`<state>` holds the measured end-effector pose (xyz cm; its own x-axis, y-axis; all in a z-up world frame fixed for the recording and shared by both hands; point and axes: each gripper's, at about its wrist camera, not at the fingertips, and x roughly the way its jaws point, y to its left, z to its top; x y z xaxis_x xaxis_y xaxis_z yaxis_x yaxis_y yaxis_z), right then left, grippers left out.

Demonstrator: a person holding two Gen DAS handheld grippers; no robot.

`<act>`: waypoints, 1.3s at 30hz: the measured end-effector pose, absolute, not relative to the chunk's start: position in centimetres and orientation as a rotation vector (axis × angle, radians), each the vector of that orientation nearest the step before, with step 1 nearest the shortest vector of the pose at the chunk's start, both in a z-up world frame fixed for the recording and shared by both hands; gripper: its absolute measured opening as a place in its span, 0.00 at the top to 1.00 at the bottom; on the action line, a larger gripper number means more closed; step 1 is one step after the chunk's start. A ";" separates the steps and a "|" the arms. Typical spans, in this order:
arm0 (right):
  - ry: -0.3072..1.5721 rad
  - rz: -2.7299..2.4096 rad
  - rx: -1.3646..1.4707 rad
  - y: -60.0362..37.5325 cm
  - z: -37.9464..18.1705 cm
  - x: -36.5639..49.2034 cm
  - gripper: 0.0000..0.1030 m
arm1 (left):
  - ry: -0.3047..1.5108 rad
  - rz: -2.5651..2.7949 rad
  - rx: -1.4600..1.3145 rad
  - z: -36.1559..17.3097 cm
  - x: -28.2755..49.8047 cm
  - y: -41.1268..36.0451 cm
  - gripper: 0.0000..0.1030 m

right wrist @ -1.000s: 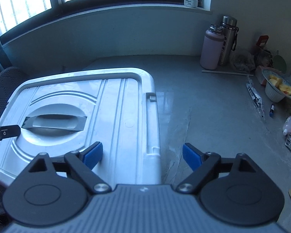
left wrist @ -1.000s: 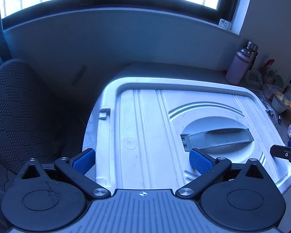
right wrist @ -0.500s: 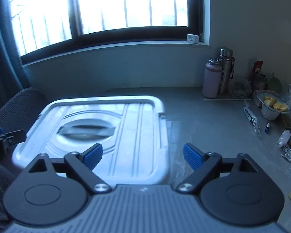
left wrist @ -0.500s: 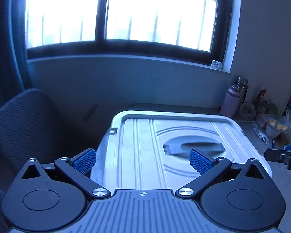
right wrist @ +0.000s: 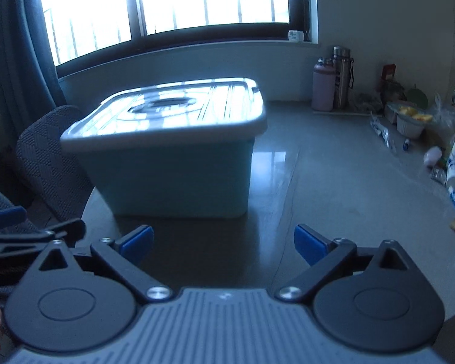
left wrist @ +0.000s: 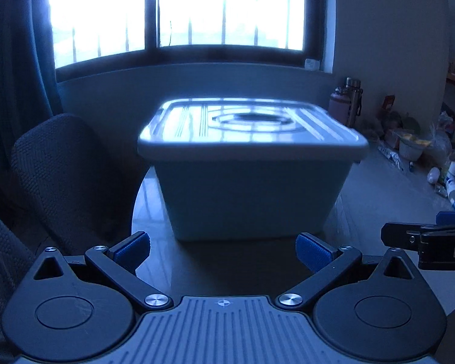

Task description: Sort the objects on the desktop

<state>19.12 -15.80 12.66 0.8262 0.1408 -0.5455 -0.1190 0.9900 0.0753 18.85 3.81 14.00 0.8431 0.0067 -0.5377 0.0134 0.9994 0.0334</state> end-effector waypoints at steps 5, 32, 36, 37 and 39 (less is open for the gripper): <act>0.577 0.131 0.034 -15.4 9.7 15.6 0.03 | 0.582 0.039 0.028 10.2 16.4 4.1 0.00; 0.546 0.127 0.045 -14.6 6.2 14.0 0.03 | 0.589 0.020 -0.001 7.2 15.8 5.2 0.00; 0.546 0.128 0.048 -14.5 6.1 14.0 0.03 | 0.588 0.021 0.020 7.3 16.1 4.9 0.00; 0.547 0.128 0.048 -14.5 6.0 13.9 0.03 | 0.590 0.021 0.022 7.3 16.2 4.9 0.00; 0.547 0.128 0.049 -14.5 6.0 13.9 0.03 | 0.598 0.024 0.025 7.4 16.4 4.8 0.00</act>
